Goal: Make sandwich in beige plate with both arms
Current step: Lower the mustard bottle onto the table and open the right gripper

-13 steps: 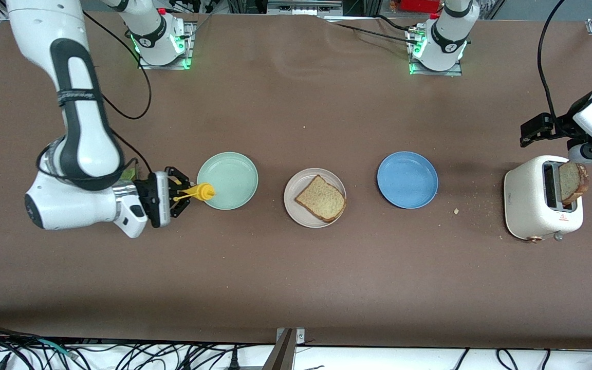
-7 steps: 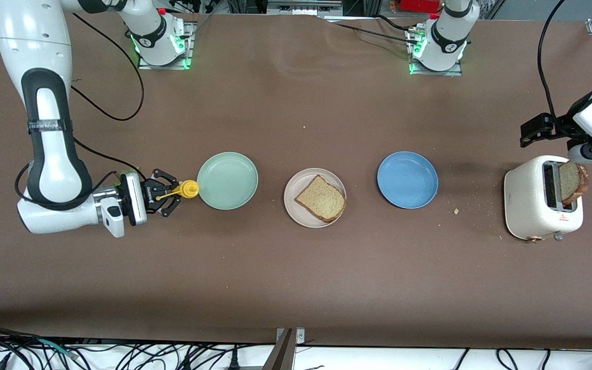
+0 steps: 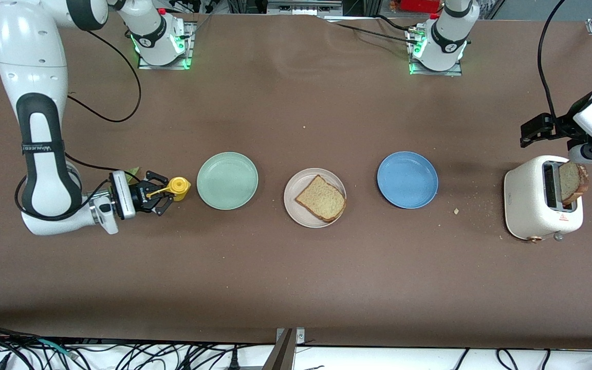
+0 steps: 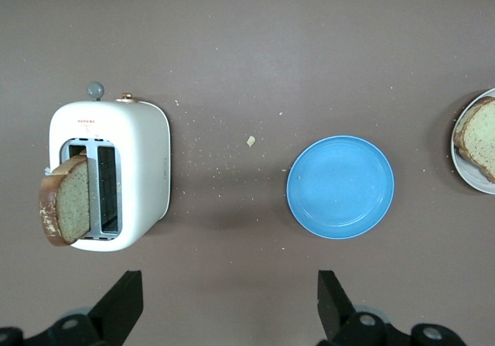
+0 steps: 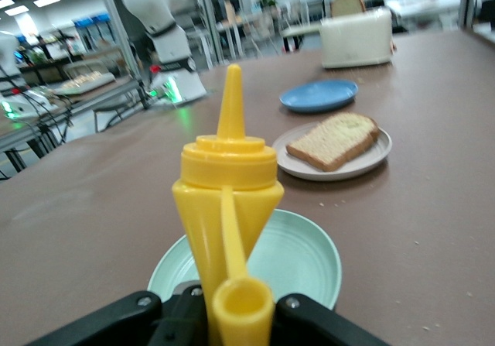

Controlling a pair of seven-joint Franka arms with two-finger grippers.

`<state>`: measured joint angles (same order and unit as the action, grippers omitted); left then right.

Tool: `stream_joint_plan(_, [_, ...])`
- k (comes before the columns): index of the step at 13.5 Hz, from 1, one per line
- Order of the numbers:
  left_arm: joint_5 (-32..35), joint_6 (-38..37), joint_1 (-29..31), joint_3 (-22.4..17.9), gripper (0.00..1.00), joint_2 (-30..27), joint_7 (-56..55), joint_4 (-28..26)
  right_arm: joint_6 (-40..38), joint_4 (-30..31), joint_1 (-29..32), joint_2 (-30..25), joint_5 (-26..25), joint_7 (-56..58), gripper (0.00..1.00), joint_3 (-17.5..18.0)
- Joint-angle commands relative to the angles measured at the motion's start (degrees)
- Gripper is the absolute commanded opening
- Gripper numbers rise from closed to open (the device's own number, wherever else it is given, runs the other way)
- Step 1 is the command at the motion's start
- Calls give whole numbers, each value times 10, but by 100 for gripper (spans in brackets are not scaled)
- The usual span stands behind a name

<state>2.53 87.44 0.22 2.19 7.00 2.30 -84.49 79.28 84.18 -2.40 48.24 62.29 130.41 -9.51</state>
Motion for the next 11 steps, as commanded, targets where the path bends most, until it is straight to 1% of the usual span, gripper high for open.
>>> stream_joint_plan(1, [-8,7,4,0,100,-7,9,-9,-60,-1,34,39,35,83,0,10])
stream_joint_plan(2, [-8,7,4,0,100,-7,9,-9,-79,-1,41,53,41,99,0,10])
stream_joint_plan(4, [-8,7,4,0,100,-7,11,-9,-93,2,46,60,41,124,0,9])
stream_joint_plan(8, [-8,7,4,-1,100,-3,11,-9,-97,22,53,90,41,184,0,10])
stream_joint_plan(11, [-8,7,4,-1,100,-3,11,-9,-98,25,54,99,42,187,0,10])
